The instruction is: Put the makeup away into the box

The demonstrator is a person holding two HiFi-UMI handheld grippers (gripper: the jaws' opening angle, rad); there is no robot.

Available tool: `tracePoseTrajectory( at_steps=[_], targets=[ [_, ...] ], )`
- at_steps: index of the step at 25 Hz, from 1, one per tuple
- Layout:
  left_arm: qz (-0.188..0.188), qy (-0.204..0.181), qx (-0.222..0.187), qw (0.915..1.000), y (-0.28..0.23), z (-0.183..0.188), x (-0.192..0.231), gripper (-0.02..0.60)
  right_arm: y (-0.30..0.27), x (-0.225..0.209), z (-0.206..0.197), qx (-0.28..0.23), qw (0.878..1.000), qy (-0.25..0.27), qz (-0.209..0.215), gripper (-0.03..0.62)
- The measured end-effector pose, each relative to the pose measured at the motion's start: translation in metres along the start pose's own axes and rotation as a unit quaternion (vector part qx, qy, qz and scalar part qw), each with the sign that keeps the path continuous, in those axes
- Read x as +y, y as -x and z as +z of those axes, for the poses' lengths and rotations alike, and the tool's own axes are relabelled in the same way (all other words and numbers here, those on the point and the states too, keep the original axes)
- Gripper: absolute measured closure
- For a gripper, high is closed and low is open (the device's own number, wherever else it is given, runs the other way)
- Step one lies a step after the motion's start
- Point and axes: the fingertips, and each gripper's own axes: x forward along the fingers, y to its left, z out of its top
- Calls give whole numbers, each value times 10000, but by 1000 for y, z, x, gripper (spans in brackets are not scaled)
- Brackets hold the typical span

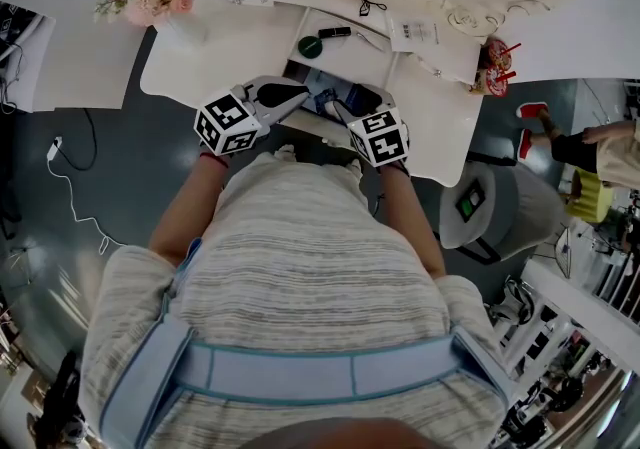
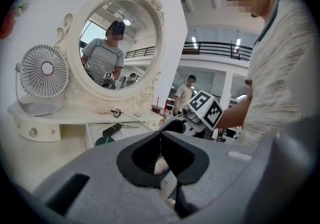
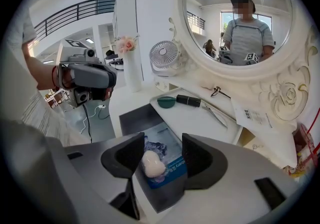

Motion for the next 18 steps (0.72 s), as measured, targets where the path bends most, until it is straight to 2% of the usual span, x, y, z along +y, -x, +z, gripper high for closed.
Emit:
tracePoseTrajectory(
  at_steps=[12, 18],
  targets=[
    [-22, 15, -17, 10000, -2, 2, 0, 566, 5, -10, 9, -15, 9999, 126, -53, 393],
    [-19, 47, -29, 10000, -2, 0, 0, 566, 4, -20, 24, -10, 9988, 485, -59, 394]
  ],
)
